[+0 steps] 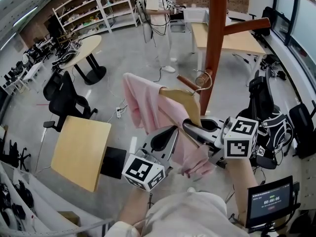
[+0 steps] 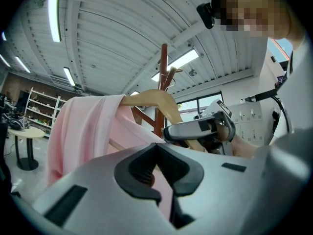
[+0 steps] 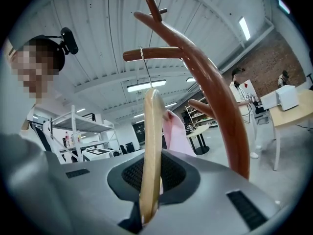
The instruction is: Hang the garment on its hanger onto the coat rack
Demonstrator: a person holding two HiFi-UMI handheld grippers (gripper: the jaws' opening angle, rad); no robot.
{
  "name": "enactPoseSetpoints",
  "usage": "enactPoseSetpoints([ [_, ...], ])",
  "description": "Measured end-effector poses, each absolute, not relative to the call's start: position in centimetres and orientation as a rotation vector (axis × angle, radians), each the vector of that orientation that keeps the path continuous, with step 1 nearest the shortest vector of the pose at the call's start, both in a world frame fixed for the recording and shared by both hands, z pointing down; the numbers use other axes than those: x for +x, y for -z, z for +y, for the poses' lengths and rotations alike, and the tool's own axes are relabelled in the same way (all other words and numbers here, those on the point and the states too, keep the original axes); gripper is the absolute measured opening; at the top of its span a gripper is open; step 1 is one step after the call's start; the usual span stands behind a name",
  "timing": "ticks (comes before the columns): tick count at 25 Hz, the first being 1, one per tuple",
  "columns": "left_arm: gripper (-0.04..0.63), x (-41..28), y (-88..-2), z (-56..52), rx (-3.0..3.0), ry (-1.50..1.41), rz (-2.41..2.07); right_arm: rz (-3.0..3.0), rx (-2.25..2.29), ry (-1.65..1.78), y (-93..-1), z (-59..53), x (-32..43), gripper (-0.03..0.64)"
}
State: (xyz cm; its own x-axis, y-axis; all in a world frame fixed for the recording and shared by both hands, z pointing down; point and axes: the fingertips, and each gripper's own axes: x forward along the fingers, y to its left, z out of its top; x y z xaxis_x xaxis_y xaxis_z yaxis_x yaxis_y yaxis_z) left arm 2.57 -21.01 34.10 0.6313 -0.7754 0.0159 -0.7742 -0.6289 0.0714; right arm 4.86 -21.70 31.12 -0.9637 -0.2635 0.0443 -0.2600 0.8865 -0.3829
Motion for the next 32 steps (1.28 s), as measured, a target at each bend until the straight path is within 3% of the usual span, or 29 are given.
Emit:
enactPoseSetpoints([
  [12, 0.006, 3.2, -35.1, -21.7, 2.768, 0.013, -1.276, 3.069, -0.681, 0.71, -34.0, -24.7, 7.9, 0.032],
  [27, 0.006, 5.5, -36.2, -21.9, 2.8, 0.008, -1.121, 3.172, -1.086, 0.395, -34.5, -25.4, 11.0, 0.039],
  [32, 0.006, 6.2, -36.0, -20.4, 2.822, 0.0, -1.048, 3.164, -1.197, 0.337, -33.8, -24.2, 11.5, 0.081],
])
